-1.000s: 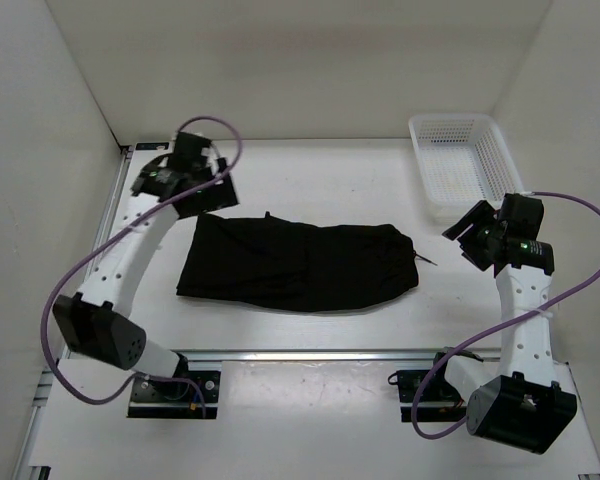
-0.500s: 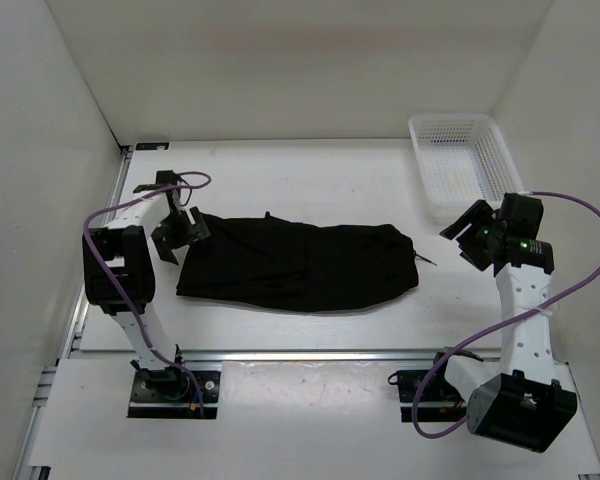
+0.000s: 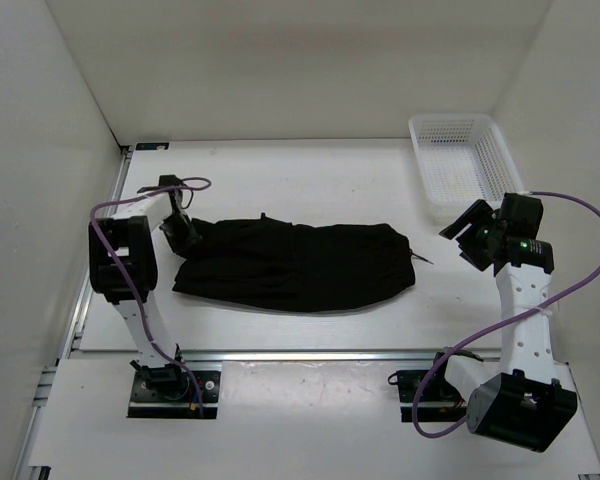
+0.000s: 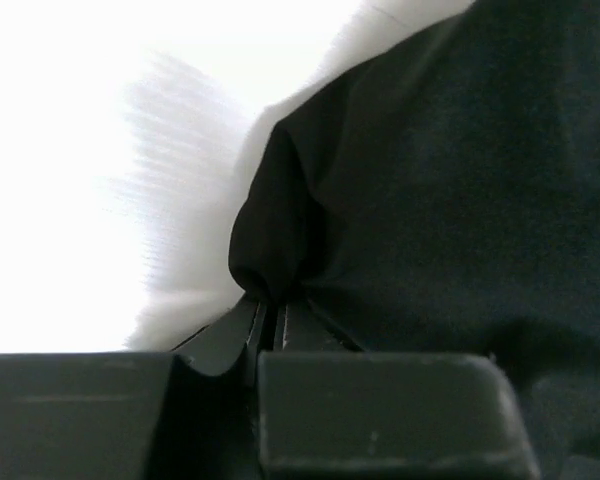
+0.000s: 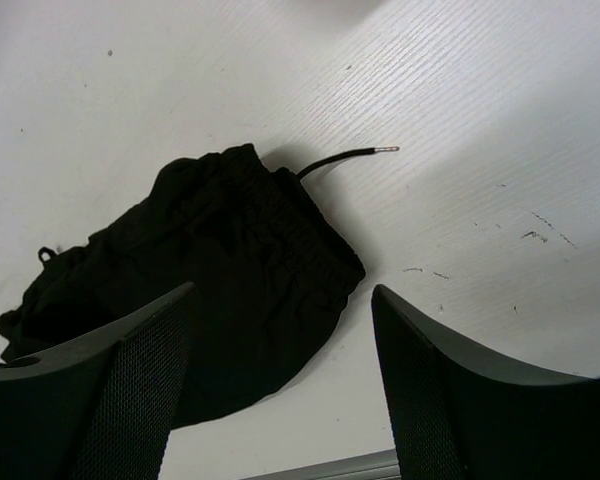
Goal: Fold and stack the trousers
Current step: Fold the trousers
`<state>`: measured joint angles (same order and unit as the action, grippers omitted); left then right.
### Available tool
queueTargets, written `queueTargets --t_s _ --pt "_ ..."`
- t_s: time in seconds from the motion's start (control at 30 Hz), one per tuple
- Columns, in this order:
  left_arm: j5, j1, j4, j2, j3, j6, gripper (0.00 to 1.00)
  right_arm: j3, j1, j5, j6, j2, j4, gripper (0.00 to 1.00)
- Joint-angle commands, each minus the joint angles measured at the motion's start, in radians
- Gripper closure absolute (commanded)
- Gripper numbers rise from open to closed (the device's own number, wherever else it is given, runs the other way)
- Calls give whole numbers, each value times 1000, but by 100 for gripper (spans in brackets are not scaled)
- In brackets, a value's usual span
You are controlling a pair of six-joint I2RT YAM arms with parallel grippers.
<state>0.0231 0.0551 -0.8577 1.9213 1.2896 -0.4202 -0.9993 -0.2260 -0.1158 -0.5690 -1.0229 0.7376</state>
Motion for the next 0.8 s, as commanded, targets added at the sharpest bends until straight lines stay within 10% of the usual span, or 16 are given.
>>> queueTargets --t_s 0.0,0.43,0.77 --pt "-139 20 -38 -77 37 -50 90 -35 2 -16 4 0 -17 25" --pt "-411 -20 -409 -288 595 -100 90 -35 2 -16 4 0 -7 25" --pt "-456 -251 -446 -334 554 -198 90 -15 2 -16 4 9 -7 25"
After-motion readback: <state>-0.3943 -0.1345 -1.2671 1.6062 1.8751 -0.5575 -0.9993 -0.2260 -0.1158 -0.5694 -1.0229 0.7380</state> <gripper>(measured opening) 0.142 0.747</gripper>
